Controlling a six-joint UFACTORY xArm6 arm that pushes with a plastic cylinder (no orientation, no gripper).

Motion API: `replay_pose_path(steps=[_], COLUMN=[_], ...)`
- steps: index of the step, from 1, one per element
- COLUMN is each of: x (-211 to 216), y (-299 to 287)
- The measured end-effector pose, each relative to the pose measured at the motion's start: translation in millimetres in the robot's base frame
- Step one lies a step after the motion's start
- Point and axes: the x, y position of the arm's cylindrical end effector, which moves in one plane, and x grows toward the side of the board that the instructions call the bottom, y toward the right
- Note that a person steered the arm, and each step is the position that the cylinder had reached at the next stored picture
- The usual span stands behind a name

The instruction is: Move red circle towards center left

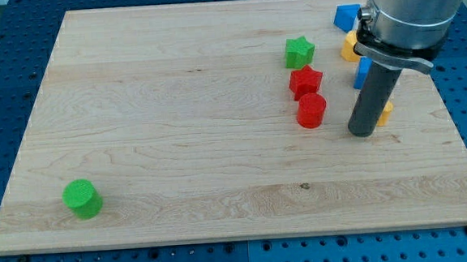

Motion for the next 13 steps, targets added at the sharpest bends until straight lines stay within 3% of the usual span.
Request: replay_pose_path(steps=[1, 4, 10, 13], x=[-22, -27, -31, -58], y=[0, -17, -176, -206])
